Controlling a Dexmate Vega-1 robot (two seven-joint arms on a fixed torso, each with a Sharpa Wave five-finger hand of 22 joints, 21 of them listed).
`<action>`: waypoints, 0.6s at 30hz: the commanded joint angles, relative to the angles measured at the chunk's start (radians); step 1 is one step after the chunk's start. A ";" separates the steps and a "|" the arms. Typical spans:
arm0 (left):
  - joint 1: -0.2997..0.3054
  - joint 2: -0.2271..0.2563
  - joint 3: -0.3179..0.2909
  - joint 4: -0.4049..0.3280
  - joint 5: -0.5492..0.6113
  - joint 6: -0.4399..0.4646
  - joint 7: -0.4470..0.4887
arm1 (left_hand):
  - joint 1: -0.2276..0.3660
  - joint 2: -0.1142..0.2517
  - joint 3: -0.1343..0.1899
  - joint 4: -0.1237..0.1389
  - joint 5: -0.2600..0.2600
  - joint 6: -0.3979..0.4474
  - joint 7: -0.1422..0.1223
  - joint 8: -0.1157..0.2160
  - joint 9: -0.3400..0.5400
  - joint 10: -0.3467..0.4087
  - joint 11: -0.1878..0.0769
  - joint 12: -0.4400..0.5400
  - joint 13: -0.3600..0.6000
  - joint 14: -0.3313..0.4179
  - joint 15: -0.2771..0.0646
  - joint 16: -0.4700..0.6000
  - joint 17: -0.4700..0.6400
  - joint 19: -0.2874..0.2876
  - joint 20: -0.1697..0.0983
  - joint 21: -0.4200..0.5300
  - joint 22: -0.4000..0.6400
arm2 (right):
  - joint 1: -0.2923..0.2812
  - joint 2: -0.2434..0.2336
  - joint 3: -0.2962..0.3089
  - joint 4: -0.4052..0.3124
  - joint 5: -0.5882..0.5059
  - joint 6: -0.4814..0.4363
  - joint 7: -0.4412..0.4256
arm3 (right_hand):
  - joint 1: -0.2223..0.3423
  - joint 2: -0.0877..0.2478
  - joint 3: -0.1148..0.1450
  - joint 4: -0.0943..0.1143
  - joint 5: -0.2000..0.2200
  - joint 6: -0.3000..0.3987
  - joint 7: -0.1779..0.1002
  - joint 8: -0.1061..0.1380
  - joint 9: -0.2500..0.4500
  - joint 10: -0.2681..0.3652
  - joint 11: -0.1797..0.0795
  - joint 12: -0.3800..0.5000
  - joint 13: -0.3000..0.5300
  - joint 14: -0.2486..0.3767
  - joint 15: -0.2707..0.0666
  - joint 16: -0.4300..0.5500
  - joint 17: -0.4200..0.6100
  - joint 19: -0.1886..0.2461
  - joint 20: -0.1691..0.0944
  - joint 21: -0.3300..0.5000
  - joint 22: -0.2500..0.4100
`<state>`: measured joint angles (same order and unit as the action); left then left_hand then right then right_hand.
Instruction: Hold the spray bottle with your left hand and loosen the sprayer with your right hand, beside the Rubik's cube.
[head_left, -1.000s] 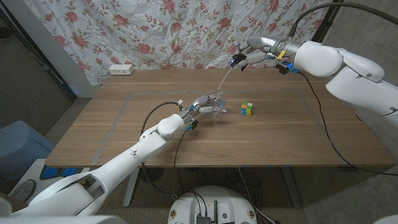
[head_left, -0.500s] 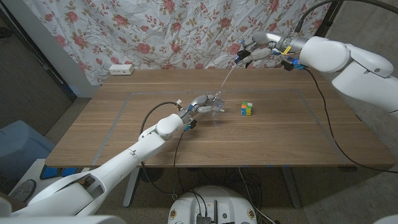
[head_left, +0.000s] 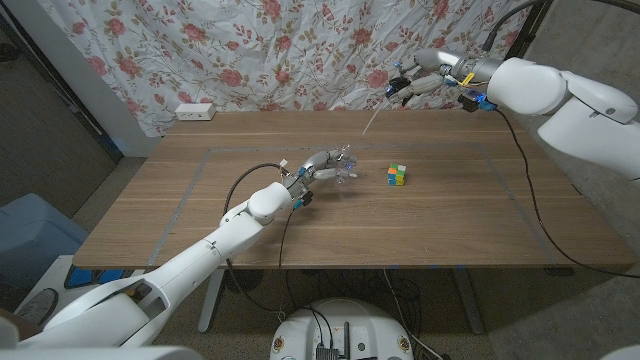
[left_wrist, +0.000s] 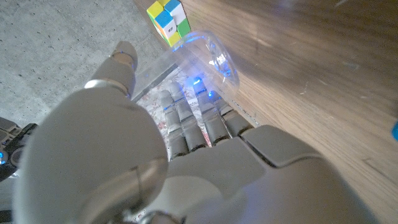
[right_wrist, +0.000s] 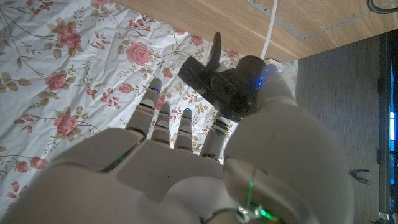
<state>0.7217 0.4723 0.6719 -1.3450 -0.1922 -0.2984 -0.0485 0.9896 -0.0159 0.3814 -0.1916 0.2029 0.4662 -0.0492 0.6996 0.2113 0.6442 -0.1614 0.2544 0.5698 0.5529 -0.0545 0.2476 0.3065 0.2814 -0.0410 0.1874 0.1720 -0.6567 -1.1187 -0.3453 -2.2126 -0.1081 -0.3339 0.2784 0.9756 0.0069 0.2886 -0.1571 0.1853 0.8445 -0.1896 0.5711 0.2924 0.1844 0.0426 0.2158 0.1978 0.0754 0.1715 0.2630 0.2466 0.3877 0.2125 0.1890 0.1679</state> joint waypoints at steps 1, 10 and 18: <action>0.020 -0.035 -0.017 0.057 -0.065 -0.050 -0.011 | -0.088 0.068 0.007 0.010 -0.002 0.023 -0.038 0.000 -0.002 0.007 -0.029 -0.013 -0.007 -0.021 -0.135 -0.010 -0.006 -0.012 0.001 -0.002 0.003 | -0.025 0.000 0.004 0.023 0.001 -0.019 -0.052 | 0.000 0.007 0.007 0.000 0.005 0.009 -0.001 0.004 0.001 0.012 -0.002 -0.003 0.002 0.010 -0.002 0.006 0.002 0.006 0.000 -0.001 0.000; 0.022 -0.061 -0.017 0.100 -0.091 -0.077 -0.023 | -0.075 0.043 -0.002 0.010 -0.005 0.028 -0.062 -0.020 -0.014 -0.005 -0.046 -0.025 -0.029 -0.028 -0.146 -0.018 -0.023 -0.020 0.000 0.000 0.003 | -0.054 0.001 0.007 0.028 -0.010 -0.055 -0.103 | -0.004 0.009 0.007 0.002 0.005 0.005 -0.001 0.004 -0.001 0.018 -0.002 -0.002 0.002 0.015 -0.010 0.008 0.003 0.006 0.001 -0.002 0.000; 0.024 -0.064 -0.012 0.107 -0.093 -0.075 -0.029 | -0.067 0.027 -0.010 0.013 -0.006 0.021 -0.067 -0.048 -0.024 -0.020 -0.049 -0.036 -0.051 -0.048 -0.144 -0.032 -0.042 -0.026 -0.002 0.002 0.003 | -0.085 0.003 0.012 0.041 0.001 -0.065 -0.141 | -0.006 0.010 0.006 0.003 0.005 0.000 -0.001 0.004 -0.003 0.027 -0.004 -0.001 0.002 0.021 -0.016 0.011 0.004 0.007 0.001 -0.002 0.000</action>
<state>0.7393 0.4305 0.6580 -1.2765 -0.2661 -0.3597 -0.0672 0.9751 -0.0304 0.3733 -0.1834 0.2029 0.4797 -0.1042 0.6615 0.1883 0.6318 -0.2126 0.2245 0.5244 0.5139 -0.0497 0.2245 0.2690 0.2646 -0.0411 0.1874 0.1722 -0.7081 -1.1194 -0.3394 -2.1848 -0.1119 -0.3666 0.2105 0.9751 0.0070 0.2884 -0.1573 0.1817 0.8442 -0.1894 0.5705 0.2871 0.1985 0.0393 0.2158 0.1978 0.0933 0.1535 0.2667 0.2488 0.3876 0.2125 0.1890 0.1678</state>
